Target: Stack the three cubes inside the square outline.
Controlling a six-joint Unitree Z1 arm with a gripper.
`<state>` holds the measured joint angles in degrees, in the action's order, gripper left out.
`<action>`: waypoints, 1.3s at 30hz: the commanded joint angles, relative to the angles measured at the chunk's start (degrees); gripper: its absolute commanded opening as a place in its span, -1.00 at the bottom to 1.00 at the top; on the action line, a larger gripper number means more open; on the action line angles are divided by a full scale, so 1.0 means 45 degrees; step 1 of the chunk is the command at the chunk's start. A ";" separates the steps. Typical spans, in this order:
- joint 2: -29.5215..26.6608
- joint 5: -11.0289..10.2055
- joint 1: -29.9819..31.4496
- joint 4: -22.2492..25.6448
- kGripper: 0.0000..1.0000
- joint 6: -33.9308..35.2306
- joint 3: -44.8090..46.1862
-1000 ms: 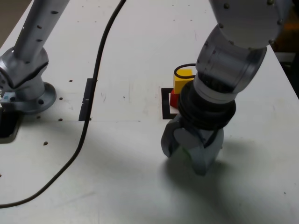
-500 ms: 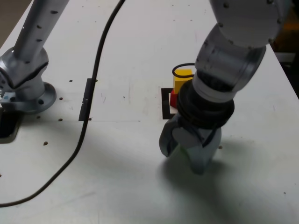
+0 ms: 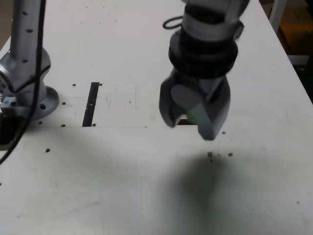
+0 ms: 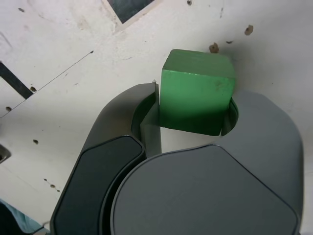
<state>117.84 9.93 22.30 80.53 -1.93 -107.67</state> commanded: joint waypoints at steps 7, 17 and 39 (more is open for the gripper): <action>-0.0854 -0.0100 -0.1625 0.1071 -0.40 0.0094 -0.0655; -0.0939 -0.0149 -0.3571 0.1587 -0.40 -0.0295 -0.0407; -0.0065 0.0445 -0.4408 0.0932 -0.39 -0.1051 0.0090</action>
<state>117.44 11.77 2.80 85.11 -6.39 -107.50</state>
